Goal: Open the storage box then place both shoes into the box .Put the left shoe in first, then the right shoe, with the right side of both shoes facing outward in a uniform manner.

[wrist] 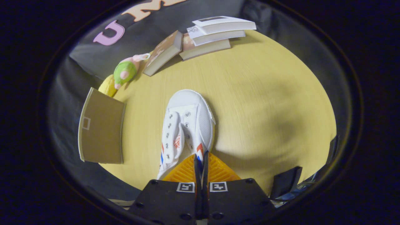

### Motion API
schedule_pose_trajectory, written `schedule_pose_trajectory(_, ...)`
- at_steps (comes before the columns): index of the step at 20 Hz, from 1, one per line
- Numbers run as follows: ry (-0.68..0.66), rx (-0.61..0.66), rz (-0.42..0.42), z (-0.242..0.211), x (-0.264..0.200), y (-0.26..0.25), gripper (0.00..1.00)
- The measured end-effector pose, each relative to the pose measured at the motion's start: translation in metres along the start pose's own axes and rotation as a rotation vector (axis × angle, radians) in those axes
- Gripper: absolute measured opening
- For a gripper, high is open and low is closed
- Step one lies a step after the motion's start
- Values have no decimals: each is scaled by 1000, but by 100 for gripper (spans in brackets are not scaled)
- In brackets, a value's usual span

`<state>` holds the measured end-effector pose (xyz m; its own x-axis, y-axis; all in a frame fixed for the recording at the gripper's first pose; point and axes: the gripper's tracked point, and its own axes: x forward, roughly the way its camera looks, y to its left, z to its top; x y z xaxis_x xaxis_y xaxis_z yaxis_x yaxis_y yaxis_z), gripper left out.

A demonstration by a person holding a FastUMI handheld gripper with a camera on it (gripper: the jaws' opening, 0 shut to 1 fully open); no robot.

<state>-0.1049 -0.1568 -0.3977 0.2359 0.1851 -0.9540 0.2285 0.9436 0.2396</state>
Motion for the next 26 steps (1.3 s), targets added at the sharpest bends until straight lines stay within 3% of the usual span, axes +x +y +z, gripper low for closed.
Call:
schedule_pose_trajectory(5, -24, 95, 91, 5, -21, 29, 4)
schedule_pose_trajectory(11, -62, 141, 215, 19, -54, 100, 4)
schedule_pose_trajectory(26, -103, -35, 352, 35, -99, 294, 4)
